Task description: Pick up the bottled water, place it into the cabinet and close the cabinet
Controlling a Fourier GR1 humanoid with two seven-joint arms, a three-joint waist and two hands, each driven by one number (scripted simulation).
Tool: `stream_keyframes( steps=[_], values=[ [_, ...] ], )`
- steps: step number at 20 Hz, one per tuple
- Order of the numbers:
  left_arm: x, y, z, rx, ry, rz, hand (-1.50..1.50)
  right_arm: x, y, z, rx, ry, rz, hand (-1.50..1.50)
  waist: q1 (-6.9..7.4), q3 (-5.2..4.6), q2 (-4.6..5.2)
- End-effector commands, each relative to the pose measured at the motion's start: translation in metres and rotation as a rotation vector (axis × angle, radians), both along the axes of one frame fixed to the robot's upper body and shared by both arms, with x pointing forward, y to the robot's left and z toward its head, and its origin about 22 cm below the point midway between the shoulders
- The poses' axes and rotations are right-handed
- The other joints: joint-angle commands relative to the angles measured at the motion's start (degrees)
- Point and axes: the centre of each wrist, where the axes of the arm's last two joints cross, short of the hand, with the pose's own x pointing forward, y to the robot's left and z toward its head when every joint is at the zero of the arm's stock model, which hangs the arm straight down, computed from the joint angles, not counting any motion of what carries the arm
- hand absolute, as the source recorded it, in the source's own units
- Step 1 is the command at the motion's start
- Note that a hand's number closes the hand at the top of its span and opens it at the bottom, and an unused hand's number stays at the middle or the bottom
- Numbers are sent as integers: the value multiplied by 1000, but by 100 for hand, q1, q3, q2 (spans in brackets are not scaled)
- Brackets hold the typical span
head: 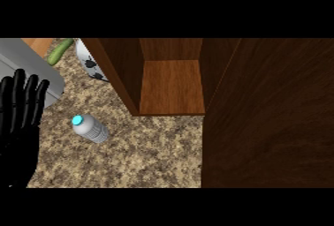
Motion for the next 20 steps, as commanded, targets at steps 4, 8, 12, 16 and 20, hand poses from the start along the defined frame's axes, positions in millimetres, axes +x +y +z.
stream_keyframes(
  steps=[4,8,12,16,20],
  values=[
    [30,36,-6,-26,-12,-347,-150,-22,8,-3,36,10,0,-150,-91,-38,51],
    [37,47,-29,-110,212,-530,-150,-30,28,-8,55,127,281,-150,-86,-37,63],
    [46,99,-11,-125,256,-568,-150,-66,13,6,43,145,317,-150,-79,-22,17],
    [52,129,-7,-112,285,-597,-150,-92,8,21,47,178,323,-150,3,-20,34],
    [43,145,12,-42,325,-537,-150,-118,13,34,52,161,306,-150,33,-19,28]
  ],
)
